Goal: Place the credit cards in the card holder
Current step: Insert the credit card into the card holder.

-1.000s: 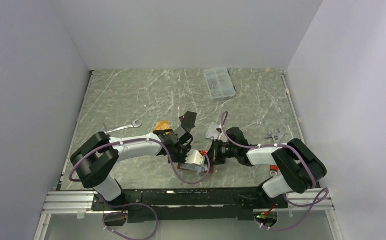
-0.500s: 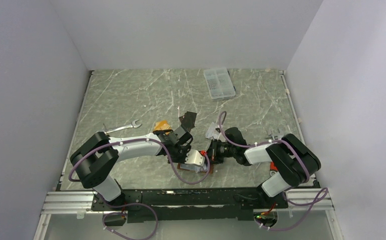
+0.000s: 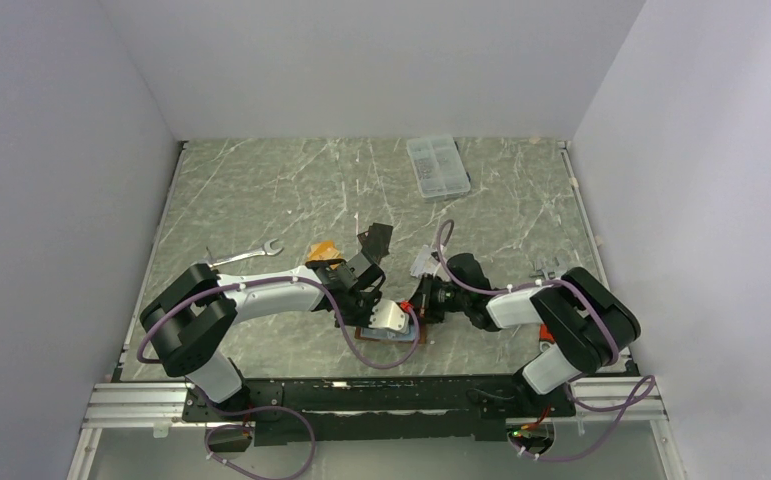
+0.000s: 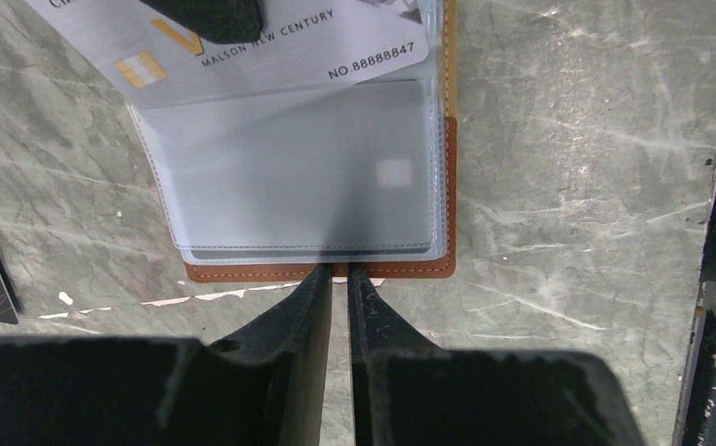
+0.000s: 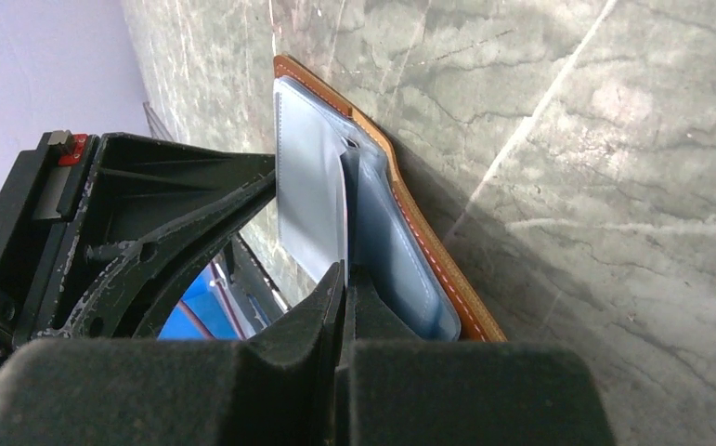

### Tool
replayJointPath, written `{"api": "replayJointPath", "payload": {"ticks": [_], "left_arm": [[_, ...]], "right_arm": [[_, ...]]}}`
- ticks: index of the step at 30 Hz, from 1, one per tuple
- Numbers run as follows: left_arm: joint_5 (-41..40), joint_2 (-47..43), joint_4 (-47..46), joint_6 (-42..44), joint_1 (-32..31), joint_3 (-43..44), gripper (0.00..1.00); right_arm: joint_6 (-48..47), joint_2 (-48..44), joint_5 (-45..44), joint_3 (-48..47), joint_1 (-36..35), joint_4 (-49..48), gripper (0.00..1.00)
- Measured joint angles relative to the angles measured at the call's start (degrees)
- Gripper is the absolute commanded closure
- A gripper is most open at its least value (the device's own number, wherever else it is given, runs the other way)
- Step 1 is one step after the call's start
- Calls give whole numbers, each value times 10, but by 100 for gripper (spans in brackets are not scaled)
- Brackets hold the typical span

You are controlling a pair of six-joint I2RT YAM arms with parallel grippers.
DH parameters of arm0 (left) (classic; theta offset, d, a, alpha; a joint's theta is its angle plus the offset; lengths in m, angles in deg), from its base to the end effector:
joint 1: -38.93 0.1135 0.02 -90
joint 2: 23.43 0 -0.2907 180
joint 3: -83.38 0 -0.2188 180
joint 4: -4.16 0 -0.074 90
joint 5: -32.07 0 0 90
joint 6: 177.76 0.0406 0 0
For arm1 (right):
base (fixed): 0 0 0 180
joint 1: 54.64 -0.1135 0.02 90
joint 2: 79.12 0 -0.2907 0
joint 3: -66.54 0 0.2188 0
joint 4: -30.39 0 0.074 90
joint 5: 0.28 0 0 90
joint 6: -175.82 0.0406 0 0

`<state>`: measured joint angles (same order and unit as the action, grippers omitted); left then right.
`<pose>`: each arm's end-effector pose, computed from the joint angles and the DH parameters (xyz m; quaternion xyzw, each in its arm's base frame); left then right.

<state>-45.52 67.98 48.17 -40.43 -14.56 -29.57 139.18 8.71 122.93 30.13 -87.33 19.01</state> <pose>0.1527 -0.2209 0.2082 0.7654 0.6067 -0.1160 0.1806 0.1800 0.1419 0.1635 0.0371 0.8762 0.4655 0.1191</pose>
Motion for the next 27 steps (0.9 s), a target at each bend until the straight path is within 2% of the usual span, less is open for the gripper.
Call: {"api": "replayJointPath", "payload": {"ticks": [27], "left_arm": [[22,3,24,2,-3,7,86]], "right_arm": [[24,11,-53,6,-36,-48,100]]}}
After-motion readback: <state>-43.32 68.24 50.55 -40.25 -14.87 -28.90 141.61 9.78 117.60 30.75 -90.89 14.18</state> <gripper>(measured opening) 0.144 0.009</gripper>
